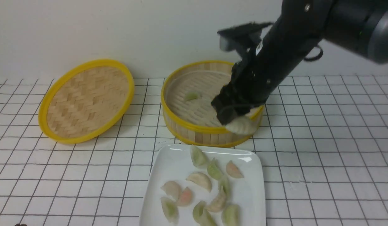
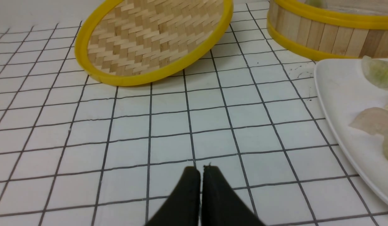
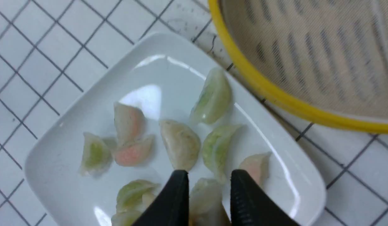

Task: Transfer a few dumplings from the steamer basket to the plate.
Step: Use the right arm to put the dumpling into the plate, then use the left arm to grab a dumpling from the steamer

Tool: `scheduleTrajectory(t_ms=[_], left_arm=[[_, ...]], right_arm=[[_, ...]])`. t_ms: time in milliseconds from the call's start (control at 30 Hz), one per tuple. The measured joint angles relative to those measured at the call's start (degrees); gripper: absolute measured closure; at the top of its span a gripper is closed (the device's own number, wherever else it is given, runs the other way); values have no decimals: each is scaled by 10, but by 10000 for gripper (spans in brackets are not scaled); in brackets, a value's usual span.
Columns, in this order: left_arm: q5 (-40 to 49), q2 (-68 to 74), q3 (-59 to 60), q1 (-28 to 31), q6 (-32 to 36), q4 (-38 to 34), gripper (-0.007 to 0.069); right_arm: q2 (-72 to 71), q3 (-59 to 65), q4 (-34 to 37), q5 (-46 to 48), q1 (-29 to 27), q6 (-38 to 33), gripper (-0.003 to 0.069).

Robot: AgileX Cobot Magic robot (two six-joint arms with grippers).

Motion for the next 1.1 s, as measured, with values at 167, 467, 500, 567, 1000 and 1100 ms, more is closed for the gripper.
scheduleTrajectory(t_ms=[167,467,500,567,1000,1100], left_arm=[[0,0,0,0,0,0,631],[0,0,0,0,0,0,631],[0,0,0,0,0,0,631],[0,0,0,0,0,0,631],[0,0,0,0,0,0,631],[0,0,0,0,0,0,631]], right_arm=[[22,145,2,-96,3,40,502],[40,187,23,-123,3,43,439],[40,187,25,-123,3,43,407],[40,187,26,-122,3,51,314],[-128,136,-6,42,3,59,426],[-254,136,-37,37,3,76,600]])
